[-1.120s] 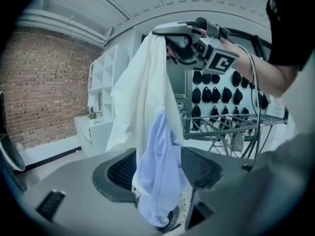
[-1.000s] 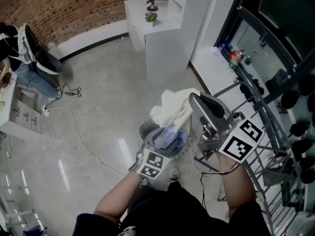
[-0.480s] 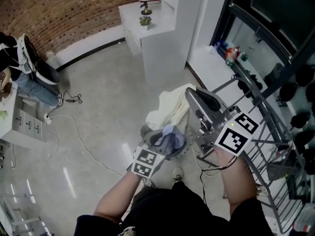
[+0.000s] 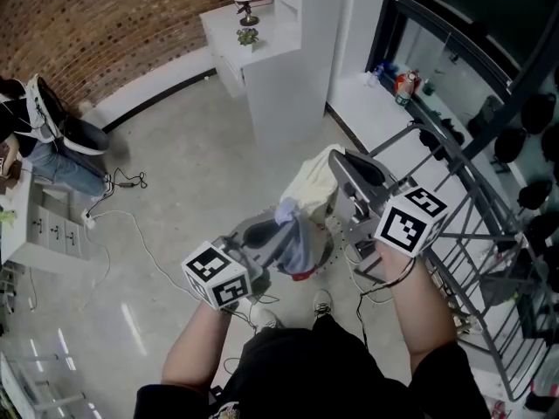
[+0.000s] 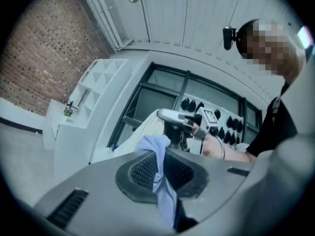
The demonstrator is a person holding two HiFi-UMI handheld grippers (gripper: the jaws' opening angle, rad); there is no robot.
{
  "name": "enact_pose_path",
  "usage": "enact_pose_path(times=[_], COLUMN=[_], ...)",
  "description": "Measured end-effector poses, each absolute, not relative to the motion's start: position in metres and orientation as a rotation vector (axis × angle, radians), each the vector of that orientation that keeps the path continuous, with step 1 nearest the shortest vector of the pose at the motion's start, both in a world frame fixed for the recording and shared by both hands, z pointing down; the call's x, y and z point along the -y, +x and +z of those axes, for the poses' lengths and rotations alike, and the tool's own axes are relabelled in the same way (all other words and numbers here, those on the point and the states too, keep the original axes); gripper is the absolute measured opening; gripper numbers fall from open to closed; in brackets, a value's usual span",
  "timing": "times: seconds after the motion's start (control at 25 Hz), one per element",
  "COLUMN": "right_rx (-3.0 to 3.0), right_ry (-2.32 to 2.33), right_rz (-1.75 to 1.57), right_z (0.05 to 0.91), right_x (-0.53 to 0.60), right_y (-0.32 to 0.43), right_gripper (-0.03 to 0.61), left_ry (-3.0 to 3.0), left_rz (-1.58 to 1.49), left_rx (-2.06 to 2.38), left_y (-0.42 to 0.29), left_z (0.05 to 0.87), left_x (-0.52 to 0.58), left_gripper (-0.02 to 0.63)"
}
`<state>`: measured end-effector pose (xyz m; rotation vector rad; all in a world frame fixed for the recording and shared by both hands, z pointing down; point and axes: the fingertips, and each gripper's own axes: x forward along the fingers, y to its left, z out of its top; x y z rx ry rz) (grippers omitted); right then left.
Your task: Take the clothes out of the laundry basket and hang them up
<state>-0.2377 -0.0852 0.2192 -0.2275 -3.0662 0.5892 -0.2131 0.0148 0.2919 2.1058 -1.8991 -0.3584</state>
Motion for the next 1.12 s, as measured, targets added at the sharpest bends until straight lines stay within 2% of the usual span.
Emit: enact_pose_path(times=[0.6, 0.72, 0.8, 1.12], right_rx=[2.972, 2.929, 2.91, 2.905], right_ry=[-0.111, -0.133, -0.142, -0.127], right_rz=[0.745, 0.767, 0.771, 0.856], right_z=[0.297, 0.318, 0.329, 0.355], right_x=[0.108, 0.097, 0.09, 0.075], right_y=[-0.231, -0.233, -0.231, -0.205], right_gripper=[0.035, 0.095, 0.098, 0.192], left_ry=[2.075, 2.064, 2.068, 2.137], left_rz=[-0.659, -0.664, -0.655, -0.627], left_rx=[1.906, 1.925, 1.928, 1.898], left_y=[-0.245, -0.252, -0.254, -0.248], left_z=[0.207, 0.203, 0.2, 0.181], left_x=[-0.007, -0.006, -0.003, 0.011], left_gripper=[0.023, 0.023, 0.023, 0.023])
